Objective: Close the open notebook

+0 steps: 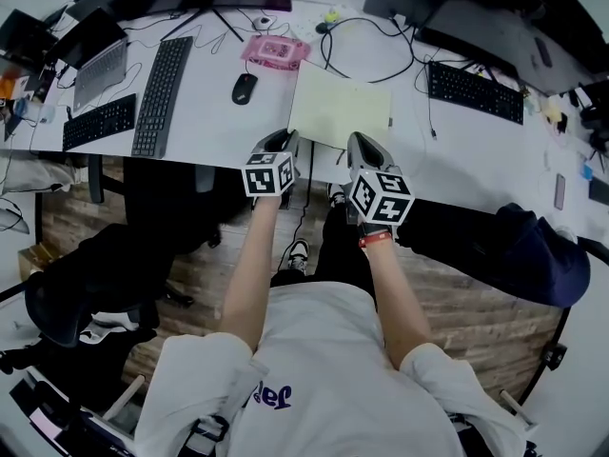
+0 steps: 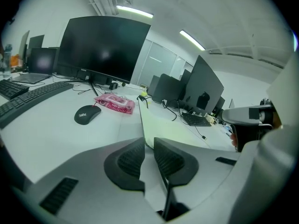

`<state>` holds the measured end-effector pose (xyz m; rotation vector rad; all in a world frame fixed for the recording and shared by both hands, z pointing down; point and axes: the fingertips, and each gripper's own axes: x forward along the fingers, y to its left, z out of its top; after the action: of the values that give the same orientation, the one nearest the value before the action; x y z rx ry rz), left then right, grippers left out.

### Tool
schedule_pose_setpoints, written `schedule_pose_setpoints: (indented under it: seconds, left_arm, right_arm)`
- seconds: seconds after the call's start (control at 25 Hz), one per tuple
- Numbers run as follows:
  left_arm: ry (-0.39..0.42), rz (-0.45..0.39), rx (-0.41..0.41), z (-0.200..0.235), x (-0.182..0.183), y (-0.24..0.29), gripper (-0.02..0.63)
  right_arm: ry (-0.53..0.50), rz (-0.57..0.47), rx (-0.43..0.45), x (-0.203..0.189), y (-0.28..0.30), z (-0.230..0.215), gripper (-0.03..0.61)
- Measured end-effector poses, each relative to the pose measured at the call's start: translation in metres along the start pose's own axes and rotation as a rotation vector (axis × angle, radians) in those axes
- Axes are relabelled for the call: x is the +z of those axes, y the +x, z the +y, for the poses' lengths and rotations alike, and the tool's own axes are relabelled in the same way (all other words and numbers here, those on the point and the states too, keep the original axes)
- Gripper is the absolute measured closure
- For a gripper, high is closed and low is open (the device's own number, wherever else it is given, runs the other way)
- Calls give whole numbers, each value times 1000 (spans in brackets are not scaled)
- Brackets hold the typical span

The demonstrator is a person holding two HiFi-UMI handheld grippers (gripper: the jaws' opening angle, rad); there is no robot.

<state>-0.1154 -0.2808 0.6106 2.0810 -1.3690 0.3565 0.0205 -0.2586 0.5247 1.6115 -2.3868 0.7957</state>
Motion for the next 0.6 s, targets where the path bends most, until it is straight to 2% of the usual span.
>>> schedule_pose_setpoints:
  seconds: [0.6]
  left_arm:
    - [40,-18,-31,-26,12,-5,554]
  right_arm:
    - [12,-33,-18,12,-14,-5,565]
